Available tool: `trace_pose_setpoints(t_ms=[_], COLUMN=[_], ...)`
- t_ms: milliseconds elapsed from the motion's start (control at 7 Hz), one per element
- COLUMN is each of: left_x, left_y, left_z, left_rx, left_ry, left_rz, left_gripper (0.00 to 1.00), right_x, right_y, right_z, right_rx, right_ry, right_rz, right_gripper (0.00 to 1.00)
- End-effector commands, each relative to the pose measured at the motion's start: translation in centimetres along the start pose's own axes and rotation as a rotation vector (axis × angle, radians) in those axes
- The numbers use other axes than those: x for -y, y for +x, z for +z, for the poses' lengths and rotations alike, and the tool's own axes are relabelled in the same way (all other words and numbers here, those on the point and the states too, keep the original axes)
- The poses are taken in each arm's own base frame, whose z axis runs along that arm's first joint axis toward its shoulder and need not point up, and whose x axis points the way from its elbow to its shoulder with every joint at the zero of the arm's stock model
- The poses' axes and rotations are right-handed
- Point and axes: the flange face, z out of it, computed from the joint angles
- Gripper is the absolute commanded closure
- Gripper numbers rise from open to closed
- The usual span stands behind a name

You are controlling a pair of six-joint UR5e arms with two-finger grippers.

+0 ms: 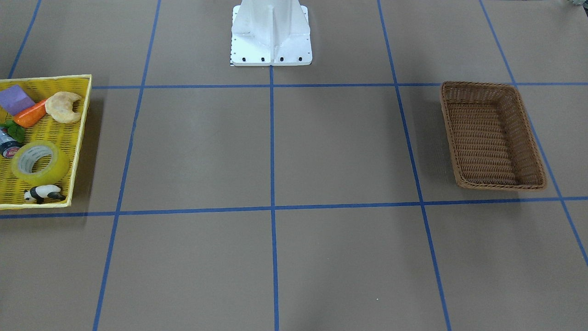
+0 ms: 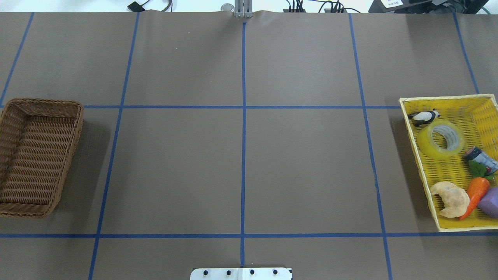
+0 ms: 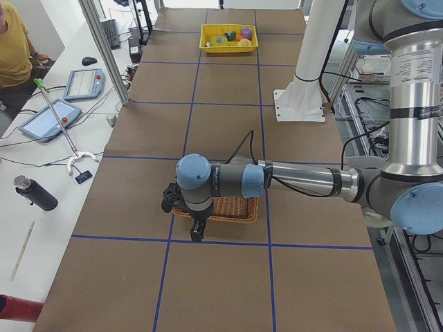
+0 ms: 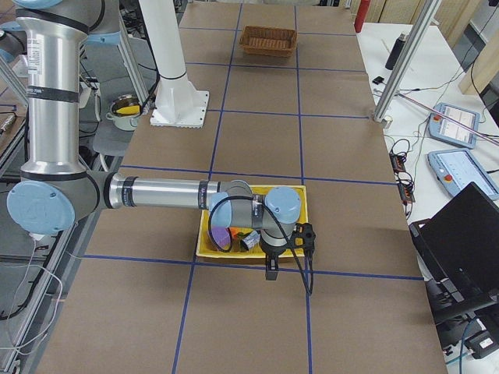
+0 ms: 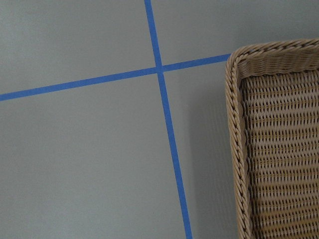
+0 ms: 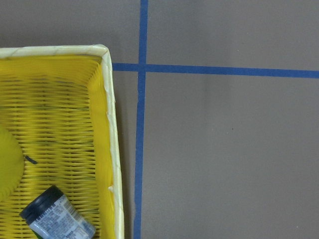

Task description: Move tape to another basket

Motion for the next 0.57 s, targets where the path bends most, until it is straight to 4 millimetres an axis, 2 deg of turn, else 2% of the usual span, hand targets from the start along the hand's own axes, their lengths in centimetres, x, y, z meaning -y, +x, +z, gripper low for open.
trace_pose_setpoints(t_ms=[0, 429], left_x=[-0.2, -0.1], left_y=[0.0, 0.7], left_z=[0.1, -0.6], left_rx=[0.000, 0.002], left_ry=[-0.001, 0.011], left_rz=[0.001, 0.005], left_gripper=[0.02, 0.02], right_x=[0.2, 0.6], right_y=[-0.4, -2.1], right_z=[-0.6, -2.4], right_rx=[0.000, -0.004], right_ry=[0.012, 0.049], right_rz=[-0.011, -0.042], right_gripper=[0.00, 0.00])
